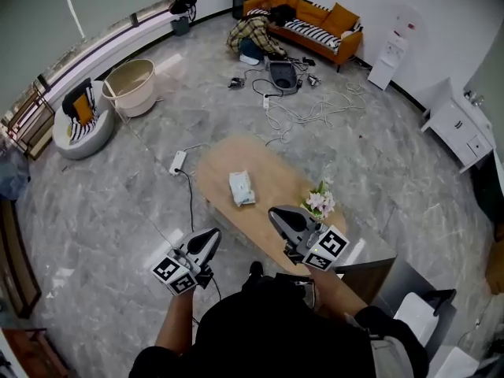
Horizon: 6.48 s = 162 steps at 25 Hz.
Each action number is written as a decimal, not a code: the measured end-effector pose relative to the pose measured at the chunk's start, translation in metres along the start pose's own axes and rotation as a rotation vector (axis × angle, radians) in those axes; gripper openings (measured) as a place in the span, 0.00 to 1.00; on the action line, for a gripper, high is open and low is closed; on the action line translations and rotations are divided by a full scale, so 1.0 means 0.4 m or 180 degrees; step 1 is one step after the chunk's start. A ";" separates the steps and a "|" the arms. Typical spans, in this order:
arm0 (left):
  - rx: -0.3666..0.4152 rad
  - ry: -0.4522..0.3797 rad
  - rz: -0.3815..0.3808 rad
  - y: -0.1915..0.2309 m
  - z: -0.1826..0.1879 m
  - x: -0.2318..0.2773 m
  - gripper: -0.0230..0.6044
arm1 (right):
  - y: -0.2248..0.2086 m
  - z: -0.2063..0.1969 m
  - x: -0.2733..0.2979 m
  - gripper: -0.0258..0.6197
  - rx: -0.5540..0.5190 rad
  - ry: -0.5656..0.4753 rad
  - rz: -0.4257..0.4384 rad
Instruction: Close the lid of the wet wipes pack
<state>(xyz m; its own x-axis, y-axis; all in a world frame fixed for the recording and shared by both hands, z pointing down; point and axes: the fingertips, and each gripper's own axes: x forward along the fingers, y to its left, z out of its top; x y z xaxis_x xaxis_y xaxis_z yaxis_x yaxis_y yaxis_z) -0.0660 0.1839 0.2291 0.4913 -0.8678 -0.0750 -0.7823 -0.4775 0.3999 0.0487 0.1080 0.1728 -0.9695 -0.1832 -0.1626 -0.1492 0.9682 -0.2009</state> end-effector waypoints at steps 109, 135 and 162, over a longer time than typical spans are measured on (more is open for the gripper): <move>-0.0283 0.3108 -0.0340 1.132 -1.039 0.581 0.07 | -1.081 -1.227 0.196 0.06 0.1561 0.1626 -0.1172; 0.0653 0.4057 -0.0204 1.132 -1.128 0.613 0.07 | -1.087 -1.236 0.159 0.06 0.1632 0.1626 -0.1163; 0.0653 0.4461 -0.0212 1.111 -1.144 0.615 0.07 | -1.091 -1.239 0.123 0.06 0.1663 0.1569 -0.1250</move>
<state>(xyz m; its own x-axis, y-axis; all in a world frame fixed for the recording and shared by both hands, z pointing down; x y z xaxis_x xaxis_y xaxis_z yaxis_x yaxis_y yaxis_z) -0.1177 -0.1785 0.8064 0.4010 -0.0478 0.9148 -0.7244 -0.6279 0.2847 -0.0304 -0.2388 0.7314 -0.8576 -0.2786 0.4323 -0.5040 0.6224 -0.5988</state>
